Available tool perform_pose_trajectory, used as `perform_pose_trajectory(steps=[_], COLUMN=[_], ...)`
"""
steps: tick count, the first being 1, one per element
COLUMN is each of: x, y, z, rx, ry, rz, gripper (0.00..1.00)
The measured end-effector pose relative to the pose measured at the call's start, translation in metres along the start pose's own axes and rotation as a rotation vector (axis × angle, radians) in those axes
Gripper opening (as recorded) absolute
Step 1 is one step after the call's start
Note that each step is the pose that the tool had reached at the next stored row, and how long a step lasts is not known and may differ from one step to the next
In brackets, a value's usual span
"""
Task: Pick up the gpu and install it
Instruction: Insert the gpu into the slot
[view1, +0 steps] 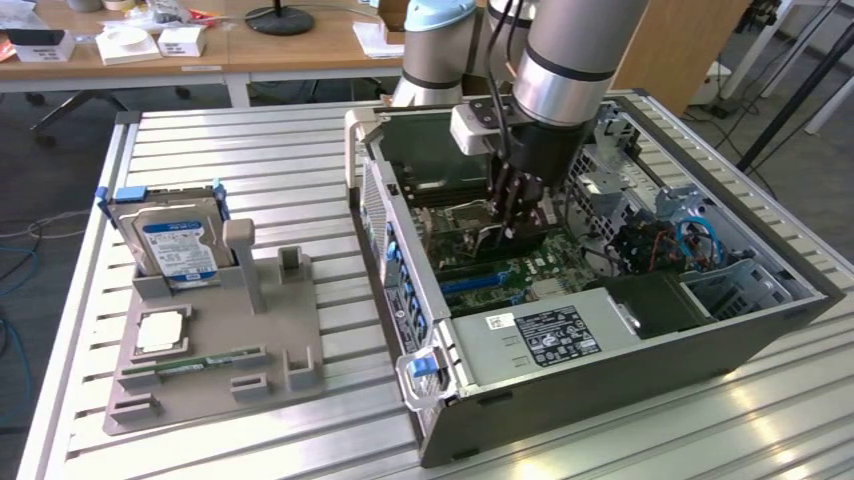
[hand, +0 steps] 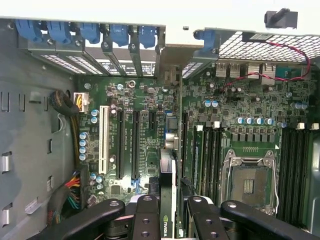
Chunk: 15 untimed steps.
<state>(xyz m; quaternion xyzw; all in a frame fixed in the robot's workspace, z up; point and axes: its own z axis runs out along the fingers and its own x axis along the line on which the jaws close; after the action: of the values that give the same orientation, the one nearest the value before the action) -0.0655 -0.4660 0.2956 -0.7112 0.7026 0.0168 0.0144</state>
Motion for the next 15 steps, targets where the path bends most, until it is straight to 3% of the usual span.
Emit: perform_pose_trajectory(steps=[15], x=[-0.0003], y=[0.0026], z=[0.0023], rx=[-0.0002], ry=[0.0002], rz=[0.000], gripper=[0.26])
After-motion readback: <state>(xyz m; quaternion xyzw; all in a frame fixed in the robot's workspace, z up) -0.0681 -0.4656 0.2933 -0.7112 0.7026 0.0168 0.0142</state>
